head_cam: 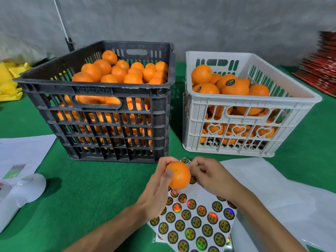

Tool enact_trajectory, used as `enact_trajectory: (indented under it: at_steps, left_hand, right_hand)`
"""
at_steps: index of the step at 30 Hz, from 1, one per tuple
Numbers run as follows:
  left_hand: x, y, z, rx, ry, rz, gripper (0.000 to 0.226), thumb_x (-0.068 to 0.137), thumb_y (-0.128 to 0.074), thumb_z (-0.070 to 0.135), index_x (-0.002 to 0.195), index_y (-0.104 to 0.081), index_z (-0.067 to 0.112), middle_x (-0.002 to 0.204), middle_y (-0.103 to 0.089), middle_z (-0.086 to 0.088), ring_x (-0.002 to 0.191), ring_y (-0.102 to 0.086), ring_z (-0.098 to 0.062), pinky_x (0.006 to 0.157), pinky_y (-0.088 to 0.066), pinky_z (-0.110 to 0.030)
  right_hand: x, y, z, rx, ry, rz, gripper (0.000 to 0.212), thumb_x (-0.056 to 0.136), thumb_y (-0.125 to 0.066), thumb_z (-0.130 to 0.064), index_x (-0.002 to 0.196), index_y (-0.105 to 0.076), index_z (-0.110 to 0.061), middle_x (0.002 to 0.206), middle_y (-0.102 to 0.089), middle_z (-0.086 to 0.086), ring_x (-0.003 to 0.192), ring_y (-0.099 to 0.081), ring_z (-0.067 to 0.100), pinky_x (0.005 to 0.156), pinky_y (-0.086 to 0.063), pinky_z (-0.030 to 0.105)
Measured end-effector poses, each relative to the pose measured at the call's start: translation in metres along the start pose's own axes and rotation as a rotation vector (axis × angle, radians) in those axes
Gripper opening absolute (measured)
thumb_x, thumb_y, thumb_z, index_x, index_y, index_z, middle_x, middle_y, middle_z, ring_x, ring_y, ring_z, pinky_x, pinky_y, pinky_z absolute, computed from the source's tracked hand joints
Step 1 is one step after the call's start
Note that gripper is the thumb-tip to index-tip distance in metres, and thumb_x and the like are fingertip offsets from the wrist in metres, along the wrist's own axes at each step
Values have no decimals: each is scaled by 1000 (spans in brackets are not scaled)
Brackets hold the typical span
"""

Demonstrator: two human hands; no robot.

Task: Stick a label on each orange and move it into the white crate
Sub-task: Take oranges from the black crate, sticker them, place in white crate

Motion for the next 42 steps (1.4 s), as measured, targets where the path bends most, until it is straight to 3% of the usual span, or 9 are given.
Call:
enact_trajectory:
  at_steps: [5, 13, 18, 25, 32, 34, 37, 39, 42]
  left_hand:
    - [0, -1, 5, -8, -17, 10, 49, 100, -27, 71, 131, -46, 38, 88, -69, -4, 75, -65, -16, 80, -56, -29]
    - [3, 6, 7, -98, -28, 56, 54, 103, -28, 70, 133, -45, 29, 82, -65, -10, 71, -63, -23, 74, -54, -33]
    - [10, 12, 25, -147, -69, 136, 63, 97, -40, 76, 143, -44, 34, 113, -65, 0, 92, -72, -27, 80, -59, -35]
    - [54, 8, 156, 4, -282, 164, 49, 95, -45, 77, 141, -43, 61, 132, -57, 29, 120, -63, 0, 94, -52, -13]
    - [96, 62, 288, 565, -578, 309, 27, 103, -60, 40, 128, -60, 31, 124, -59, 16, 100, -64, 0, 82, -52, -16]
    - [110, 112, 289, 831, -462, 404, 19, 102, -60, 39, 115, -67, 27, 114, -70, 7, 106, -65, -11, 90, -53, -34]
    - [123, 210, 251, 1223, 80, 454, 33, 100, -60, 48, 123, -68, 25, 130, -68, -9, 125, -60, -33, 101, -50, -45]
    - [114, 256, 215, 1267, 470, 326, 42, 97, -62, 52, 126, -67, 21, 138, -63, -11, 129, -58, -35, 108, -48, -45]
    - [112, 276, 190, 1210, 634, 149, 47, 96, -66, 50, 125, -72, 13, 130, -70, -10, 121, -66, -29, 101, -52, -40]
  right_hand:
    - [-14, 29, -41, -171, 295, 448, 19, 101, -64, -38, 84, -67, -30, 76, -54, -10, 74, -55, 15, 64, -42, 23]
    - [-16, 1, -51, -82, 342, 227, 38, 106, -48, -48, 126, -71, -25, 114, -60, -13, 106, -63, 15, 85, -53, 35]
    - [-25, -9, -69, -574, 353, 259, 82, 88, -54, -77, 153, -44, -27, 148, -47, -18, 130, -50, 0, 107, -42, 18]
    - [-32, 75, -151, -663, 579, 799, 71, 97, -60, -55, 143, -55, -2, 137, -65, 10, 122, -65, 24, 99, -56, 38]
    - [0, 190, -179, -753, 299, 1042, 75, 99, -64, -38, 160, -30, -9, 168, -23, 14, 154, -25, 33, 124, -28, 51]
    - [10, 205, -173, -795, 239, 1051, 69, 100, -61, -37, 158, -35, -9, 170, -17, 14, 156, -19, 34, 124, -25, 53]
    - [22, 197, -172, -819, 336, 1044, 62, 99, -63, -36, 151, -47, -7, 166, -29, 13, 153, -29, 34, 122, -30, 54]
    - [28, 180, -177, -811, 442, 1033, 56, 100, -64, -37, 146, -53, -7, 160, -41, 12, 148, -39, 32, 120, -33, 50]
    - [33, 154, -187, -757, 557, 1015, 45, 101, -59, -34, 137, -61, -6, 150, -54, 11, 140, -49, 31, 116, -38, 49]
Point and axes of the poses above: each hand's wrist, its own x-axis towards the middle knuckle, its own y-axis out of the back of the hand, z = x × y, the point moved 9 cm from there along x, towards the middle knuckle
